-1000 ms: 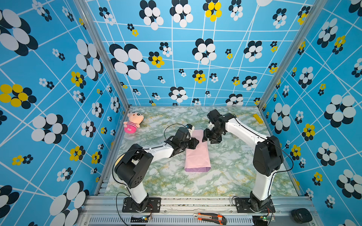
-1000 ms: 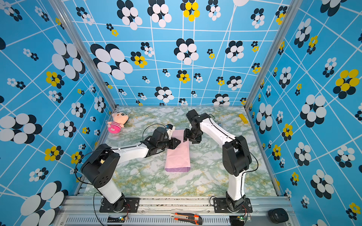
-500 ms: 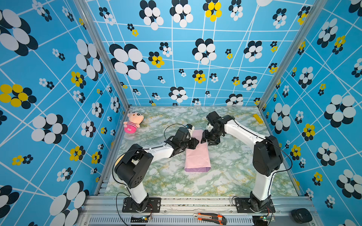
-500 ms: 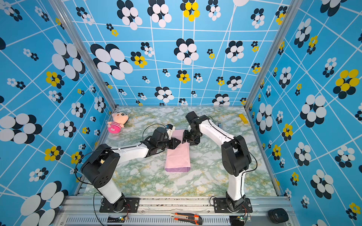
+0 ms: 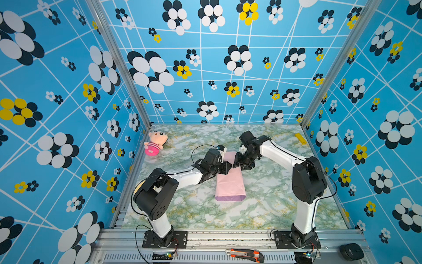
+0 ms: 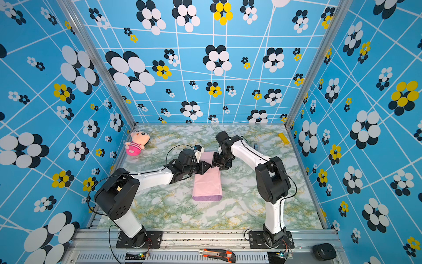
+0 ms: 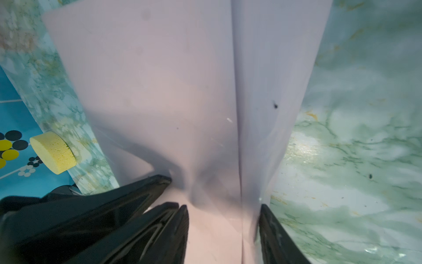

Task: Wrap a gift box in wrapping paper
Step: Stick the wrapping paper to the gift box.

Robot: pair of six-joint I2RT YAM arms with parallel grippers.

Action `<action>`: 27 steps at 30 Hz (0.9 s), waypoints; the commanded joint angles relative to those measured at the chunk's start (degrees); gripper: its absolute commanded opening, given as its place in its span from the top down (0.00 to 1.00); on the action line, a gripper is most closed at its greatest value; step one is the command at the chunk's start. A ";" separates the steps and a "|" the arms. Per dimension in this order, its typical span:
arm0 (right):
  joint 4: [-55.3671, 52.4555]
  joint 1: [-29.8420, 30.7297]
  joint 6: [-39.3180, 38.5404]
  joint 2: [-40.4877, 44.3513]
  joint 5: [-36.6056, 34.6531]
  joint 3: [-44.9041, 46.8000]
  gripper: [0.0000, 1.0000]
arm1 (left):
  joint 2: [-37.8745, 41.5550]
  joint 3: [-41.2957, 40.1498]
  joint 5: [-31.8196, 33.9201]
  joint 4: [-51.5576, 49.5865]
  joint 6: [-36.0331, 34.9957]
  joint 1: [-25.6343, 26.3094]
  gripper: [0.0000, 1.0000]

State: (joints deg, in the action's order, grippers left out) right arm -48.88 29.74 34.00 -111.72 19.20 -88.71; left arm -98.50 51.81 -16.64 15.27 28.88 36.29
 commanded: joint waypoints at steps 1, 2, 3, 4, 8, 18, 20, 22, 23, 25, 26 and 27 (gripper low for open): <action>0.54 0.32 0.81 -1.48 1.28 1.12 0.50 | -2.14 -3.73 3.02 -13.60 -0.67 0.09 0.79; 0.63 0.32 0.81 -1.55 1.23 1.25 0.51 | -2.14 -3.81 3.02 -13.60 -0.65 0.09 0.79; 0.63 0.32 0.72 -1.65 1.06 1.30 0.52 | -2.14 -3.82 3.02 -13.53 -0.60 0.09 0.79; 0.55 0.32 0.72 -1.74 0.78 1.42 0.53 | -2.14 -3.82 3.00 -13.51 -0.66 0.09 0.79; 0.79 0.31 0.54 -2.10 0.23 1.69 0.59 | -2.14 -3.83 2.93 -13.42 -0.56 0.09 0.79; -0.06 -0.07 0.74 1.75 -0.78 1.09 0.65 | -2.05 -4.00 2.93 -13.42 -0.51 0.09 0.79; -1.22 -0.68 0.63 3.11 -1.79 1.29 0.46 | -2.05 -4.00 2.93 -13.25 -0.47 0.09 0.79; -1.89 -1.54 0.48 4.21 -2.78 1.94 0.37 | -2.14 -4.00 2.85 -13.24 -0.46 0.18 0.79; -2.13 -1.81 0.39 4.40 -3.01 2.12 0.35 | -2.14 -4.00 2.85 -13.20 -0.46 0.18 0.79; -1.97 -1.79 0.28 4.03 -2.54 2.19 0.34 | -2.14 -3.91 2.85 -13.20 -0.53 0.18 0.79; -1.52 -1.63 0.37 3.61 -1.59 2.18 0.34 | -2.20 -3.91 2.85 -13.18 -0.56 0.18 0.79; -1.16 -1.30 0.37 3.08 -0.75 1.93 0.34 | -2.22 -3.85 2.87 -13.17 -0.54 0.18 0.79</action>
State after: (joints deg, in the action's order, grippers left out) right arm -49.19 28.25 34.72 -109.23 17.96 -87.09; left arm -98.35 51.64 -16.25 15.29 28.91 36.40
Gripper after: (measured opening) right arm 0.657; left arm 0.209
